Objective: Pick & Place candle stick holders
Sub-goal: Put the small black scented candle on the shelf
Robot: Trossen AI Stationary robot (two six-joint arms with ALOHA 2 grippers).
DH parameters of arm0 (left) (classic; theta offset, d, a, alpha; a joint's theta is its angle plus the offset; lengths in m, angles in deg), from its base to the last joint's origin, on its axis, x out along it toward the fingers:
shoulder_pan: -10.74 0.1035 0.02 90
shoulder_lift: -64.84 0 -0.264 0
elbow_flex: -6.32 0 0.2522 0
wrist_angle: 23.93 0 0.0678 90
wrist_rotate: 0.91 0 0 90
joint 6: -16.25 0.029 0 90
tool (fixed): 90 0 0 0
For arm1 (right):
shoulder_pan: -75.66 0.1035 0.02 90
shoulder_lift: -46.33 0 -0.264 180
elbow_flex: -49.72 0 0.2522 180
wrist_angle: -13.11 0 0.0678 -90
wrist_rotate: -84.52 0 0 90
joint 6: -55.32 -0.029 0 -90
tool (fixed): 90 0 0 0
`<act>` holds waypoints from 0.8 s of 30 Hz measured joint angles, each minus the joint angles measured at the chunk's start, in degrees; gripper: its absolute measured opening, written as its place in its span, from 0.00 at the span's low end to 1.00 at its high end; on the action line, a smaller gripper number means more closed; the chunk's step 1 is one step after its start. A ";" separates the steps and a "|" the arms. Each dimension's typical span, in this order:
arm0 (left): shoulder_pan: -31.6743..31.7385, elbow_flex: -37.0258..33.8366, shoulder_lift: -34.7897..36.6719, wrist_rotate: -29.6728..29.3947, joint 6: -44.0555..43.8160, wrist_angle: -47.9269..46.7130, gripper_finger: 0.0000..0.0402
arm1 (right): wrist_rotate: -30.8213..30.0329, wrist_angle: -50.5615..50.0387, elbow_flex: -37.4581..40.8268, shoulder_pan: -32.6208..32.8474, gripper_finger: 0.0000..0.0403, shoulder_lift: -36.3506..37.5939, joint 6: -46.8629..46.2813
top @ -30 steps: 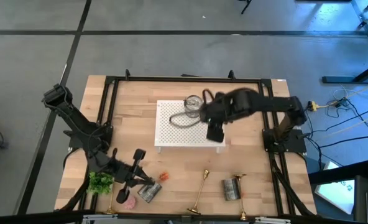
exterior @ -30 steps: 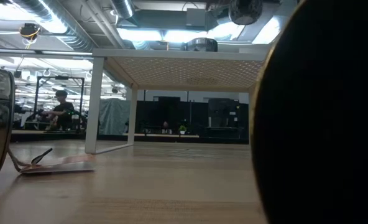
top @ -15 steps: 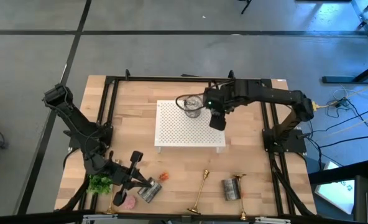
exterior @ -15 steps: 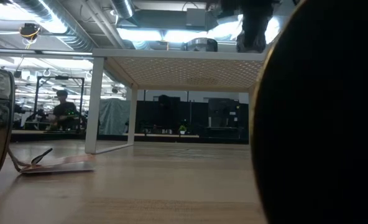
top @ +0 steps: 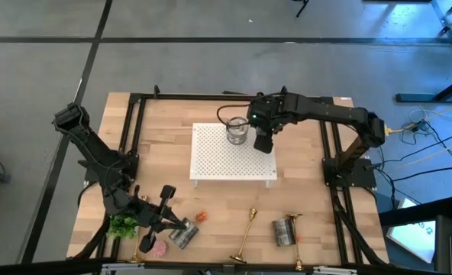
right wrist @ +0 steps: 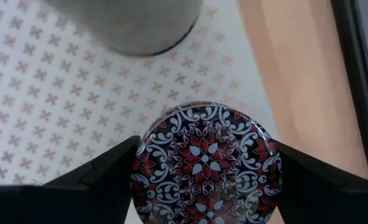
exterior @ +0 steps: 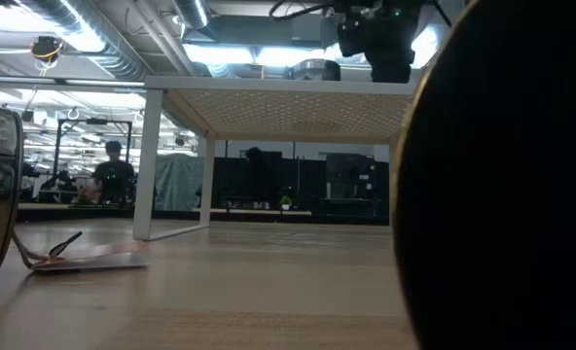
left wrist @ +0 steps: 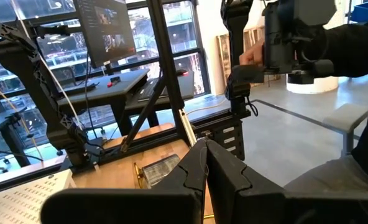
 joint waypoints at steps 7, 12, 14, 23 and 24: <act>0.00 0.00 -0.02 0.00 0.04 0.00 0.01 | 1.99 2.11 0.00 -1.72 0.76 -0.02 0.28; 0.00 0.00 -0.02 -0.02 0.04 0.00 0.01 | 1.95 2.13 0.00 -1.64 0.76 -0.42 0.26; 0.00 0.00 -0.02 -0.02 0.04 0.00 0.01 | 1.78 1.94 -0.02 -1.59 0.76 -0.37 0.24; 0.00 0.00 -0.02 -0.02 0.07 0.00 0.01 | 2.25 1.57 -0.02 -1.51 0.76 -0.39 -0.22; 0.00 0.00 -0.02 -0.02 0.07 0.00 0.01 | 2.27 1.57 -0.02 -1.49 0.76 -0.39 -0.25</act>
